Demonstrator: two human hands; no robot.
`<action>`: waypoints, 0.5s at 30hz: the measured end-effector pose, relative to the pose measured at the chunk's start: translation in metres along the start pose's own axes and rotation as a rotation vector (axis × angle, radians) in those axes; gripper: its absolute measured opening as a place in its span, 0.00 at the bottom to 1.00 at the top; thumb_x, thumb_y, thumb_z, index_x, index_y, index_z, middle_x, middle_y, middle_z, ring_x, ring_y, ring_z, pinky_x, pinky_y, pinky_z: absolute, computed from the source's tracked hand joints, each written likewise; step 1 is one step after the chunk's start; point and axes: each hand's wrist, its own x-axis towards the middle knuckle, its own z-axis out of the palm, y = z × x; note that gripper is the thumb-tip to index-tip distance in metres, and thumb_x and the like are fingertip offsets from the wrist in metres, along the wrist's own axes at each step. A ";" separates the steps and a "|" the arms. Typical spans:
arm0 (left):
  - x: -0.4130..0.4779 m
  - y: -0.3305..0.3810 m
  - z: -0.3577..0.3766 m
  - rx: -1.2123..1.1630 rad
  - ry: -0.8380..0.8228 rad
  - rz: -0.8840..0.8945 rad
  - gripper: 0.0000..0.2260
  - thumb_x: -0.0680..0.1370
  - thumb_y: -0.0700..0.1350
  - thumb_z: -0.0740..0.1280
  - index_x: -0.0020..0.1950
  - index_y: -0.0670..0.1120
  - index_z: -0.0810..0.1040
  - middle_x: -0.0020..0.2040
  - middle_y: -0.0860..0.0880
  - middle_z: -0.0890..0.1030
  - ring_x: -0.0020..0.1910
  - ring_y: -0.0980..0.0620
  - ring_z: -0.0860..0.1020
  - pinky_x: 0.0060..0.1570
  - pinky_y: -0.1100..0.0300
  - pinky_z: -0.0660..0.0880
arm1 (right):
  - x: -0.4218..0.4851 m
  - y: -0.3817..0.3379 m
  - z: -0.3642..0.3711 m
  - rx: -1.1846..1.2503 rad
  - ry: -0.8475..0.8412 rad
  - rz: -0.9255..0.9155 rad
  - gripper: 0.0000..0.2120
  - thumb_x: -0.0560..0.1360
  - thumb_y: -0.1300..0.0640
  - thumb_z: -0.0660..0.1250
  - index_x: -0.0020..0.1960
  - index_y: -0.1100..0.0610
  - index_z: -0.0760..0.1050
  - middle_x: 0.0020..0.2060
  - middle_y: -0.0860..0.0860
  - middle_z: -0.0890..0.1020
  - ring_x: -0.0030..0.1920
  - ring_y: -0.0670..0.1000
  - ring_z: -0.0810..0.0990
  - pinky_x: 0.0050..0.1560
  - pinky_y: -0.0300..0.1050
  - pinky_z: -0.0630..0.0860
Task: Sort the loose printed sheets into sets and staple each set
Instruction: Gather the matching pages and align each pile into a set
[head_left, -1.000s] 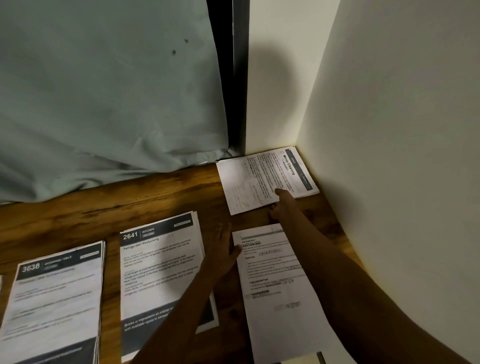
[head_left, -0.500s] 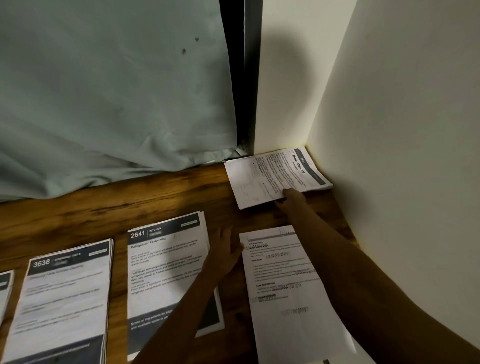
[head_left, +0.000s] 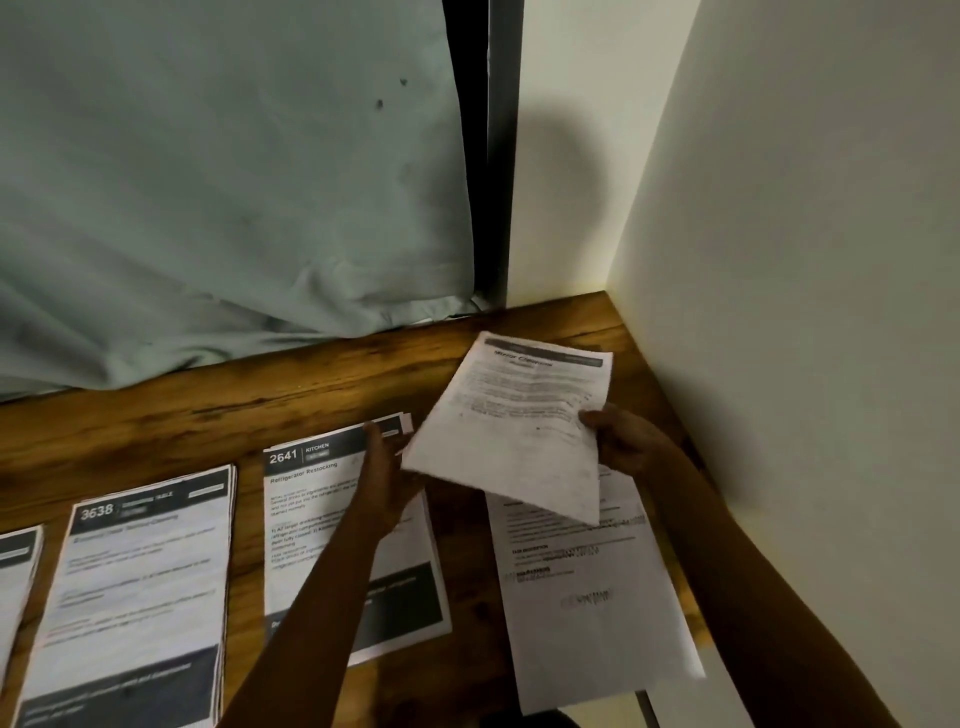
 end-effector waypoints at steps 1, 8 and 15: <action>-0.003 0.002 -0.002 -0.001 -0.033 -0.080 0.32 0.77 0.69 0.47 0.61 0.46 0.74 0.57 0.42 0.80 0.57 0.43 0.78 0.52 0.49 0.75 | -0.005 0.005 0.000 -0.053 -0.048 0.026 0.27 0.63 0.67 0.72 0.61 0.61 0.71 0.56 0.61 0.79 0.52 0.60 0.81 0.42 0.56 0.81; -0.022 -0.019 -0.007 0.556 0.011 0.087 0.12 0.78 0.49 0.66 0.58 0.45 0.77 0.53 0.45 0.82 0.50 0.48 0.81 0.43 0.56 0.77 | -0.020 0.043 0.013 -0.578 0.186 0.069 0.11 0.76 0.67 0.62 0.57 0.58 0.73 0.56 0.57 0.79 0.53 0.56 0.79 0.52 0.55 0.78; -0.047 -0.043 -0.019 0.863 0.103 0.383 0.07 0.75 0.39 0.69 0.53 0.46 0.77 0.49 0.48 0.81 0.45 0.53 0.80 0.37 0.66 0.75 | -0.026 0.097 0.048 -1.037 0.486 -0.287 0.12 0.78 0.64 0.58 0.61 0.63 0.71 0.57 0.57 0.78 0.58 0.56 0.76 0.55 0.43 0.72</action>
